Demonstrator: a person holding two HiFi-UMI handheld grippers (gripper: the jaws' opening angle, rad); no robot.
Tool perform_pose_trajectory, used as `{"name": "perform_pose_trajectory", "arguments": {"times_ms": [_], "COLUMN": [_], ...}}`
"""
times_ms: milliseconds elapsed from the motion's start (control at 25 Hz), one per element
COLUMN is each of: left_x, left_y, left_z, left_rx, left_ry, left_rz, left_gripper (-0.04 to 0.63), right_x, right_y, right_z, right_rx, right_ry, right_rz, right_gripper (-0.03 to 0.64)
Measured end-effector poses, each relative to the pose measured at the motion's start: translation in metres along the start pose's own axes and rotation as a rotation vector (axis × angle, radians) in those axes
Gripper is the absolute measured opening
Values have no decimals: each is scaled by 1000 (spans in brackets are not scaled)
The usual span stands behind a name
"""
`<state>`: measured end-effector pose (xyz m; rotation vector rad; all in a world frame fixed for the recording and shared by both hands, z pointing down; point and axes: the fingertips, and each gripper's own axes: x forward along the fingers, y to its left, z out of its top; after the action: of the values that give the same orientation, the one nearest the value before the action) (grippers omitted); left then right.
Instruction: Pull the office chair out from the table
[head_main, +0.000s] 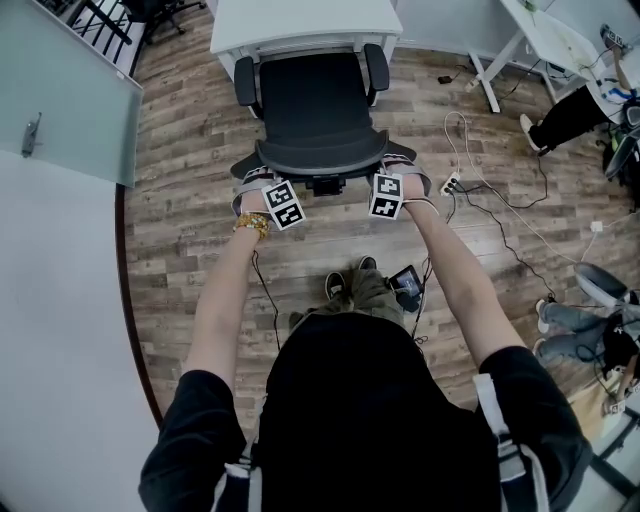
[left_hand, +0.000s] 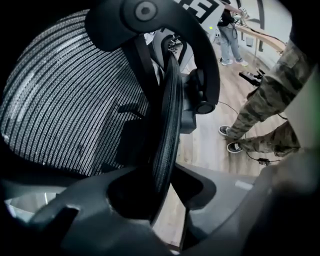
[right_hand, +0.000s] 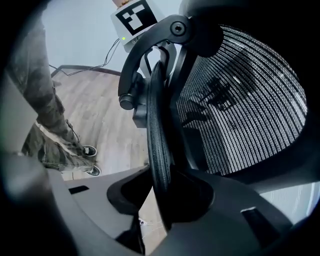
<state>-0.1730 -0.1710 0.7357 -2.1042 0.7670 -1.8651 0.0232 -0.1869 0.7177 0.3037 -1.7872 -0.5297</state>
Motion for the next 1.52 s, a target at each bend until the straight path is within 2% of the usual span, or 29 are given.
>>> {"name": "perform_pose_trajectory", "arguments": {"times_ms": [520,1520], "left_x": [-9,-23], "left_y": [-11,-33], "left_z": [4,0], "left_rx": [30,32], "left_ry": [-30,-46], "left_rz": [38,32], "left_gripper": [140,140], "right_x": [-8,-19], "right_y": [13,35], "right_z": [-4,1], "right_rx": [-5,-10], "right_ry": [7,9], "right_rz": [-18,-10], "right_gripper": [100,100]}}
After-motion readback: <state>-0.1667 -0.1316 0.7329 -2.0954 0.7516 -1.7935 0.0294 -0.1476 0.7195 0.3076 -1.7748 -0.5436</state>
